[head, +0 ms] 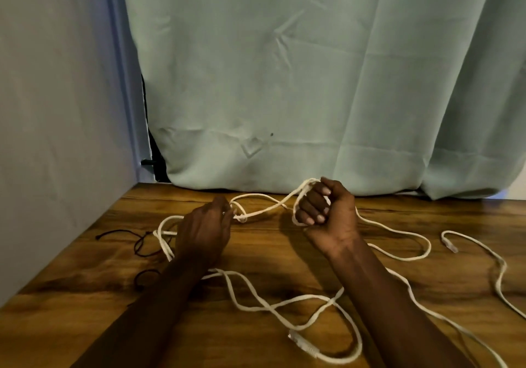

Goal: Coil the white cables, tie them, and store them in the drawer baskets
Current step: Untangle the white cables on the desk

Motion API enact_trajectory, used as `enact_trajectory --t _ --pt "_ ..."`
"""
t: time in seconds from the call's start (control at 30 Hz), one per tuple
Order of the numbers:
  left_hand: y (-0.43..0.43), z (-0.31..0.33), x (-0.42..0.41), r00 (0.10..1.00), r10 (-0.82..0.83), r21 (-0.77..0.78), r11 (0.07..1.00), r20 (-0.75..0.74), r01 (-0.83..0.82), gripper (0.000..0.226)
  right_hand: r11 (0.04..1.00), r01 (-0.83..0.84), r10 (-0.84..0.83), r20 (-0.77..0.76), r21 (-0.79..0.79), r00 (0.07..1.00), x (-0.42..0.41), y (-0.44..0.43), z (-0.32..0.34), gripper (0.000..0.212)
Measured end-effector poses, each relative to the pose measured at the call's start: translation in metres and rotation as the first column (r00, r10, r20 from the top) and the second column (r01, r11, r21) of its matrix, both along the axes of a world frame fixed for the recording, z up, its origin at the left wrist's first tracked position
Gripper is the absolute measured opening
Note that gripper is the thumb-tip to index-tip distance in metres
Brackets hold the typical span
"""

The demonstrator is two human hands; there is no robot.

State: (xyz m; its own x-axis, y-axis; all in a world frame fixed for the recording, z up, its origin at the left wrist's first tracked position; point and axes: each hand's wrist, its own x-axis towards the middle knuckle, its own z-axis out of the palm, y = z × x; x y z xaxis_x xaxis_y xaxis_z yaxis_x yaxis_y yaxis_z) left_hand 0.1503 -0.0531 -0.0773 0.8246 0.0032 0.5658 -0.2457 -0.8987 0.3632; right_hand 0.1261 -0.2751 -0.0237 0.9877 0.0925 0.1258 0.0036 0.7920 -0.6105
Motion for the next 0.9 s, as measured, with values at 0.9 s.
enact_trajectory --t 0.9 --pt "0.006 0.012 -0.015 0.772 -0.514 0.072 0.846 0.374 0.528 0.022 -0.016 0.447 0.144 0.440 -0.894 0.886 -0.007 0.038 -0.032 0.061"
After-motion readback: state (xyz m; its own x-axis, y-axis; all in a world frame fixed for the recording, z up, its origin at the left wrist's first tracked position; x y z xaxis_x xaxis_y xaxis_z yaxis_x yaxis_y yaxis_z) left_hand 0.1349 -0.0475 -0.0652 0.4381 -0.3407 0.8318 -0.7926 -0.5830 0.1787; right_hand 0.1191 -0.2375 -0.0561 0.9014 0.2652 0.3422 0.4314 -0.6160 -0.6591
